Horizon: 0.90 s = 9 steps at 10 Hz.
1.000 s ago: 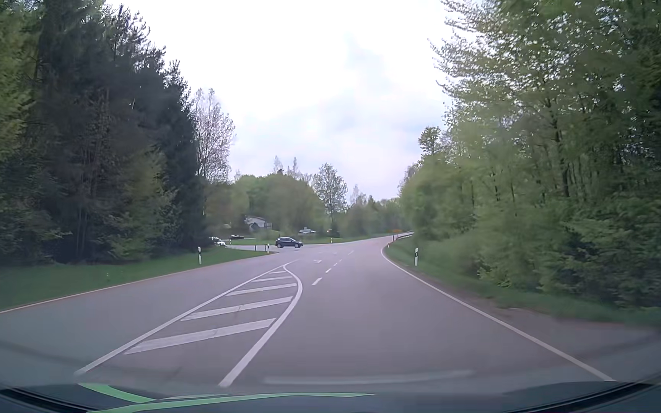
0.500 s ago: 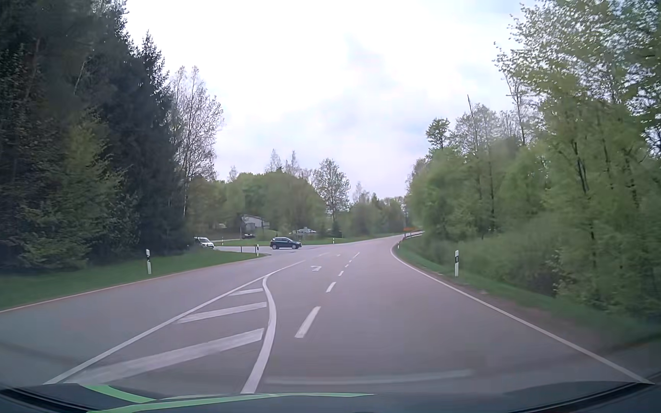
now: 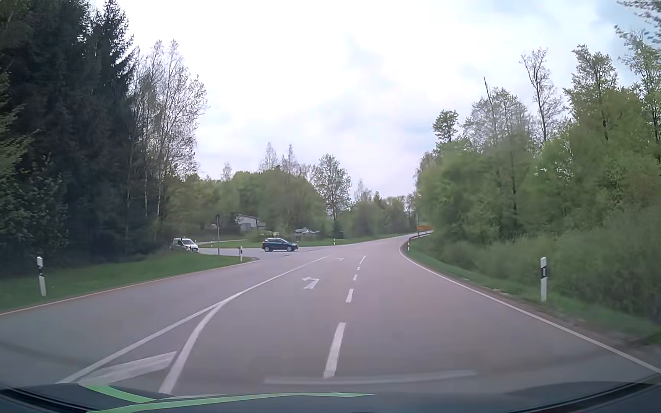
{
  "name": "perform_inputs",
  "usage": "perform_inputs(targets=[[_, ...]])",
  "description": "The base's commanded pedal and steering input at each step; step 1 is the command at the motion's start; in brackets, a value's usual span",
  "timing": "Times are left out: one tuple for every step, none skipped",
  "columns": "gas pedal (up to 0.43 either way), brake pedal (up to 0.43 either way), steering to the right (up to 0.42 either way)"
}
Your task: Follow the waypoints while adhering to traffic rules and regulations
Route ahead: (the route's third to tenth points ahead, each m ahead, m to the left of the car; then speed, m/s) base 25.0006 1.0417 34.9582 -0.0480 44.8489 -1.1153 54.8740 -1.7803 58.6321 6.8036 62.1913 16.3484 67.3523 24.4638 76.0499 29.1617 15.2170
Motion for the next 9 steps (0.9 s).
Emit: perform_inputs(targets=[[0.0, 0.238, 0.001], [0.0, 0.244, 0.001], [0.0, 0.244, 0.002], [0.0, 0.25, 0.002], [0.0, 0.256, 0.003], [0.0, 0.262, 0.006], [0.0, 0.262, 0.01], [0.0, 0.262, 0.013], [0.0, 0.268, 0.013]])
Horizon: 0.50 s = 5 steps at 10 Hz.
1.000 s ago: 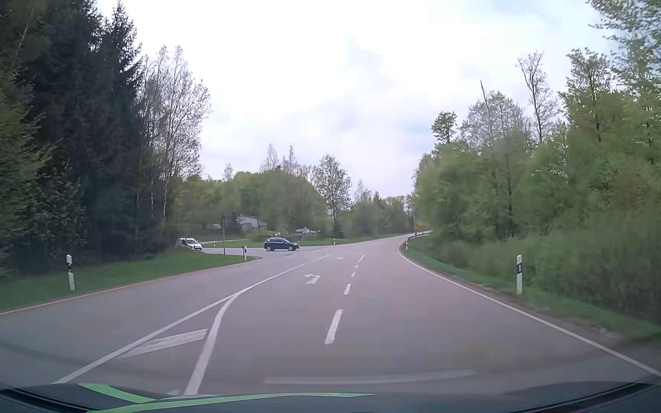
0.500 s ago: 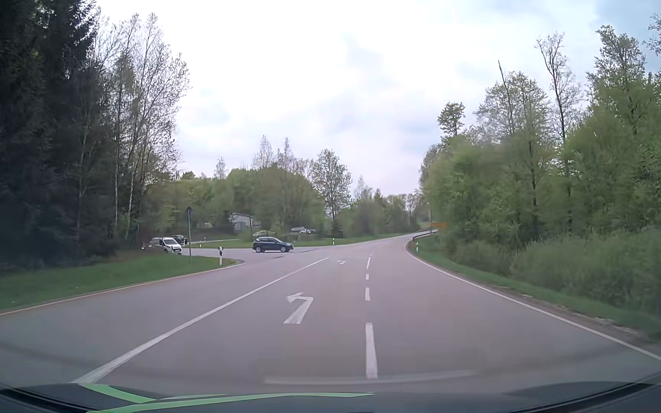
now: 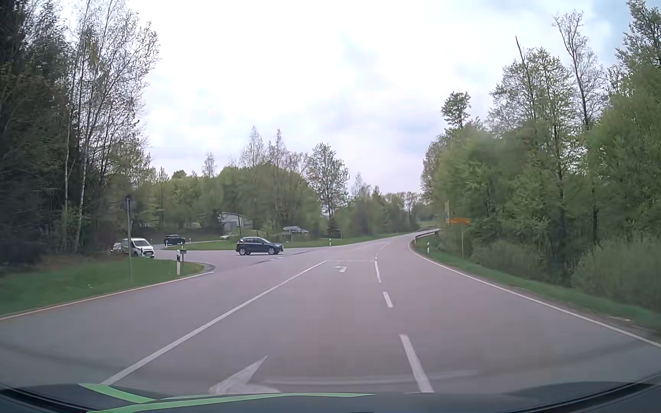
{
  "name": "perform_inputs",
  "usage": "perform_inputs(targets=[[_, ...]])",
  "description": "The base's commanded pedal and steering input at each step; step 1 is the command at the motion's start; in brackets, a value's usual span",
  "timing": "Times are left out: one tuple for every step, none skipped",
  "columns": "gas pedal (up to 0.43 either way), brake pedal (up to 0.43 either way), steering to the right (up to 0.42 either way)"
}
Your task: Follow the waypoints while adhering to traffic rules and regulations
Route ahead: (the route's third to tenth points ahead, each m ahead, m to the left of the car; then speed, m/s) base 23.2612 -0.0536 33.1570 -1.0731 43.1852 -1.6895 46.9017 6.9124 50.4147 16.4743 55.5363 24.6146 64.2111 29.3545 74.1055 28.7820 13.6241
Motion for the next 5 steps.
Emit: perform_inputs(targets=[[0.0, 0.268, 0.013], [0.0, 0.268, 0.013], [0.0, 0.274, 0.013], [0.0, 0.274, 0.014], [0.0, 0.274, 0.014]])
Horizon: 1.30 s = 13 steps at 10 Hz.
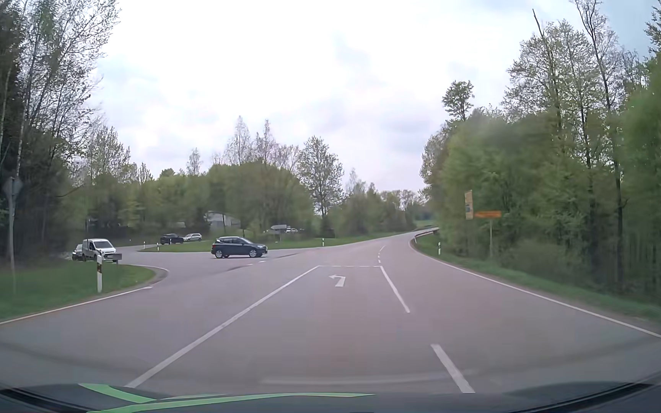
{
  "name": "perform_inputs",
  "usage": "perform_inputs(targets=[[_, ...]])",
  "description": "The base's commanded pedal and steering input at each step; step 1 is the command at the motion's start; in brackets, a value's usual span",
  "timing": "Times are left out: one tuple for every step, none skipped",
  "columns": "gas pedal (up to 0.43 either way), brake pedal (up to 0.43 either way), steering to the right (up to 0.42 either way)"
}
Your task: Follow the waypoints while adhering to traffic rules and regulations
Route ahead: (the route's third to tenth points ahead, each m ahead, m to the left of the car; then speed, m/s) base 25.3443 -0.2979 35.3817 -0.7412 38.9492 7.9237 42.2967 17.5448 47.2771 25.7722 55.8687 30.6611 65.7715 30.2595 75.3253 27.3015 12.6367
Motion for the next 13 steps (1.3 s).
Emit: perform_inputs(targets=[[0.0, 0.274, 0.015], [0.0, 0.274, 0.015], [0.0, 0.274, 0.015], [0.0, 0.274, 0.015], [0.0, 0.274, 0.015], [0.0, 0.274, 0.015], [0.0, 0.28, 0.015], [0.0, 0.28, 0.016], [0.0, 0.28, 0.016], [0.0, 0.287, 0.018], [0.0, 0.287, 0.018], [0.0, 0.287, 0.018], [0.0, 0.287, 0.018]])
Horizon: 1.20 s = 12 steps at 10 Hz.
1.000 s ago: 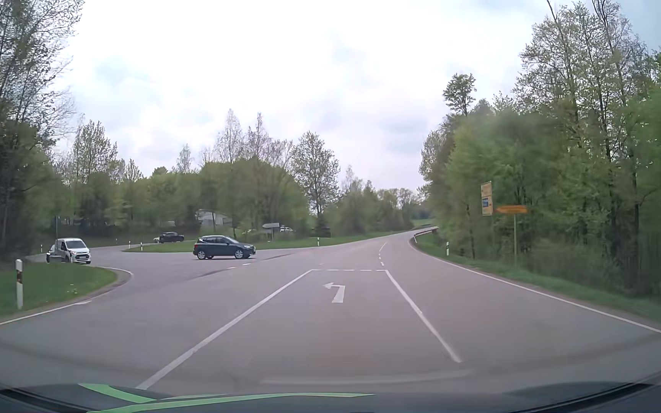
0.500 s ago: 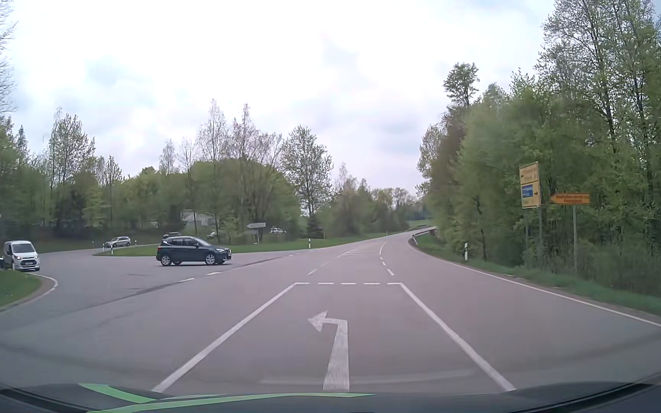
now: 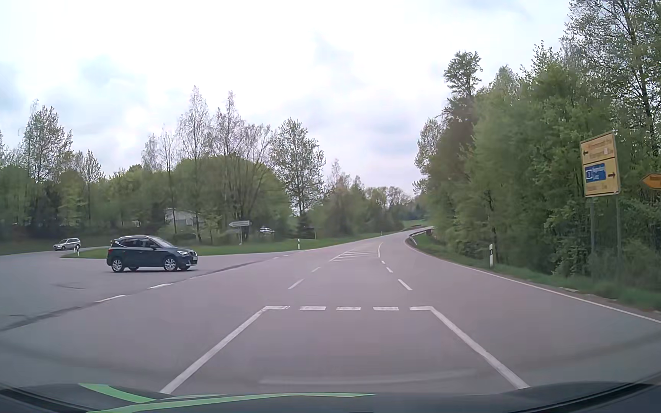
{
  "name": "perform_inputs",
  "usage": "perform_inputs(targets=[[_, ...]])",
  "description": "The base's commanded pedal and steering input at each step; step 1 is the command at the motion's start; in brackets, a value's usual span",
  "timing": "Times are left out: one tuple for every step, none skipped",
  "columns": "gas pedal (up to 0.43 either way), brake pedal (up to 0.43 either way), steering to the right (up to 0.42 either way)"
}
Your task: Follow the waypoints while adhering to traffic rules and regulations
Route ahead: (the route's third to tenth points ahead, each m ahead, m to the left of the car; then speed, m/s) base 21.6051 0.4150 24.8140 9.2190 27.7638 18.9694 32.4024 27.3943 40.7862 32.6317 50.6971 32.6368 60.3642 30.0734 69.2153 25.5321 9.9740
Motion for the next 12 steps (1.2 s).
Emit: perform_inputs(targets=[[0.0, 0.287, 0.018], [0.0, 0.287, 0.018], [0.0, 0.287, 0.018], [0.0, 0.287, 0.018], [0.0, 0.287, 0.018], [0.0, 0.287, 0.016], [0.0, 0.287, 0.008], [0.0, 0.287, 0.001], [0.0, 0.28, -0.004], [0.0, 0.28, -0.008], [0.0, 0.274, -0.013], [0.0, 0.268, -0.032]])
